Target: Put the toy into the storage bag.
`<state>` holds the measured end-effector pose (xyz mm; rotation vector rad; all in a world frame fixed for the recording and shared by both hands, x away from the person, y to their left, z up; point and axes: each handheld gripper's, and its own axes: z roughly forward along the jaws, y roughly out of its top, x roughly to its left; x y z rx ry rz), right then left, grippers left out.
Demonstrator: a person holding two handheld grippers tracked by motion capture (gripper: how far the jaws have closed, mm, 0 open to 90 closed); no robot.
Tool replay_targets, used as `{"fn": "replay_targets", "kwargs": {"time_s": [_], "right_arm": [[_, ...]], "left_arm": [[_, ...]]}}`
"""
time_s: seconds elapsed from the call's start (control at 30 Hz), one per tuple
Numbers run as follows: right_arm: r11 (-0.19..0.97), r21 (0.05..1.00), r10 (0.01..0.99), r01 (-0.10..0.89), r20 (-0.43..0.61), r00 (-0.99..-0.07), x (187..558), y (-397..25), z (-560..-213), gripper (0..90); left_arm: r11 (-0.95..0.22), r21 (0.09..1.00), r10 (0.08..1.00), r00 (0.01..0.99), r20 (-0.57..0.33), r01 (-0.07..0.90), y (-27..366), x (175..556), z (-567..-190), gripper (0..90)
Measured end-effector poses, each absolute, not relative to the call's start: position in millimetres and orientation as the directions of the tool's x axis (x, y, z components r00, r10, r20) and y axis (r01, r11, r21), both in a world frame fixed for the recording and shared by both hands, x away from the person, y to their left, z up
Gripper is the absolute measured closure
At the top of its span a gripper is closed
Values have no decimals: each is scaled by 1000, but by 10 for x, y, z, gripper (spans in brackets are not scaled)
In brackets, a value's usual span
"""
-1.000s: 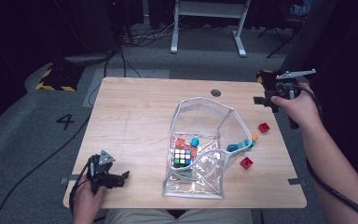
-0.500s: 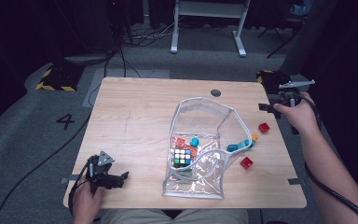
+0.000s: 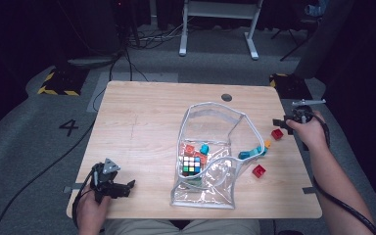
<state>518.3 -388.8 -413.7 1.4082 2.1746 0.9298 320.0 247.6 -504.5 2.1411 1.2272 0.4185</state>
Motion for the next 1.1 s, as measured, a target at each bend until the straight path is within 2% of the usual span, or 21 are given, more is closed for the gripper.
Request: {"fn": "replay_targets", "kwargs": {"time_s": [0.57,0.8,0.93,1.1], "right_arm": [[271,664,925,697,21,-379,5191,-3937,-4640,391],[290,638,922,713,11,-386,5179,-3920,-4758,455],[303,609,922,732,6,-387,5174,-3912,-4787,587],[315,617,920,721,-12,-392,5172,-3907,-4765,591]], "left_arm": [[-370,658,857,515,-32,656,2475,3200,-5046,0],[-370,658,855,517,-34,656,2476,3201,-5045,0],[-371,656,856,516,-33,657,2476,3200,-5044,0],[-372,656,852,522,-38,656,2478,3203,-5046,0]]}}
